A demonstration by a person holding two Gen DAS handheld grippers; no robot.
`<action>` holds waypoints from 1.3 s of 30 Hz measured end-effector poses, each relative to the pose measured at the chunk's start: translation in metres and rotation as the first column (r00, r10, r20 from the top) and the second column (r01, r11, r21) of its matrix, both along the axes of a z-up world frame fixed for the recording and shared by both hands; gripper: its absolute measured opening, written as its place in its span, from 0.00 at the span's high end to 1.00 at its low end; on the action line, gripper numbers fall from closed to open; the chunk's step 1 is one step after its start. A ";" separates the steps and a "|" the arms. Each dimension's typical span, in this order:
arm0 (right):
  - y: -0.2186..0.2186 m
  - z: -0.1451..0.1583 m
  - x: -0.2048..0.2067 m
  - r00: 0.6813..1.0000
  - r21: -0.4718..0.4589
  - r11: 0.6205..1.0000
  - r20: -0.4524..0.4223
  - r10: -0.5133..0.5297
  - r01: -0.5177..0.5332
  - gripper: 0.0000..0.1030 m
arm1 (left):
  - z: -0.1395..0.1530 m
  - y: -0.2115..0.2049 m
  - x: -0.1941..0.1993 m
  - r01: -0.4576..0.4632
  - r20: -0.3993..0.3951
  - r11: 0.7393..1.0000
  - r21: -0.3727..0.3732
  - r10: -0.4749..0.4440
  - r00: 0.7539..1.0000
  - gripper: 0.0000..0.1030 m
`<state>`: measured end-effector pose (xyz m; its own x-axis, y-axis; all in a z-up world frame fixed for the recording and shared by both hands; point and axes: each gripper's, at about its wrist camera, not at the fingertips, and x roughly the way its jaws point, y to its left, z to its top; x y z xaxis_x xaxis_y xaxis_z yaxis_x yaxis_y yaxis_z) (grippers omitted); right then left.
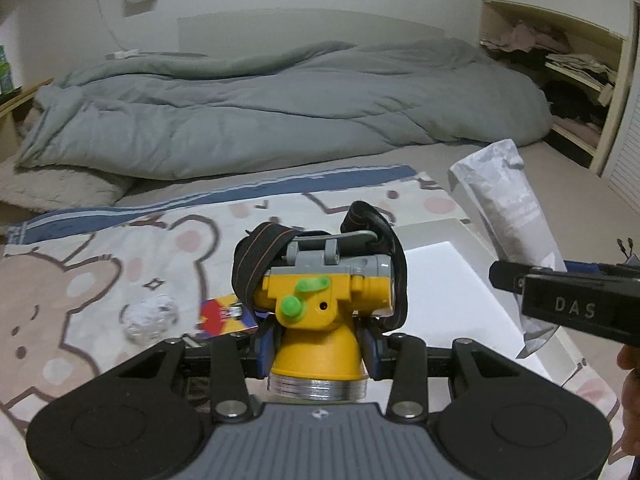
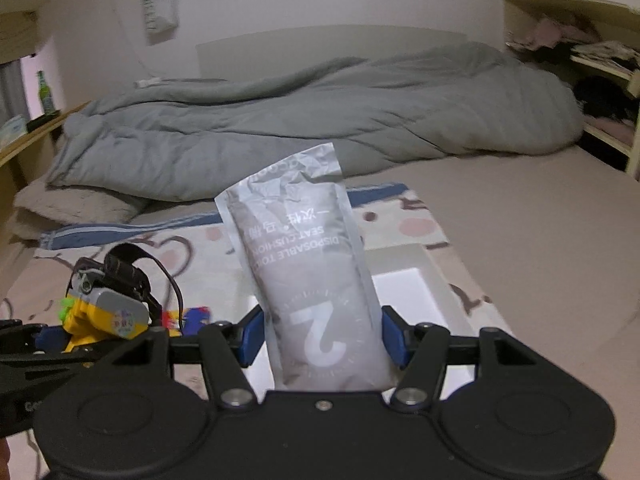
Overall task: Organize objects
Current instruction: 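Carry the headlamp and grey pouch with both grippers over the white tray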
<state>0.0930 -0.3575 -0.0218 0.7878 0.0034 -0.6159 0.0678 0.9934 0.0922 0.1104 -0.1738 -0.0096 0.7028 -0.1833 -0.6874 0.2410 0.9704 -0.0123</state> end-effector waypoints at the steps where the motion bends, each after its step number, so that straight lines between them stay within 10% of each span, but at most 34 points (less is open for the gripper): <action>1: -0.004 -0.002 0.001 1.000 0.000 1.000 -0.006 -0.007 0.007 0.41 | -0.002 -0.005 0.001 0.005 -0.002 1.000 -0.004 -0.005 1.000 0.58; 39: -0.054 -0.109 0.043 0.918 -0.009 0.998 -0.391 -0.063 0.064 0.40 | -0.104 -0.069 0.049 0.027 -0.321 1.000 -0.014 -0.030 0.947 0.59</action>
<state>0.1358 -0.4120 -0.1307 0.4827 -0.0357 -0.8751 0.1620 0.9856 0.0492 0.1594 -0.2430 -0.1136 0.4393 -0.2071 -0.8742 0.2502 0.9628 -0.1024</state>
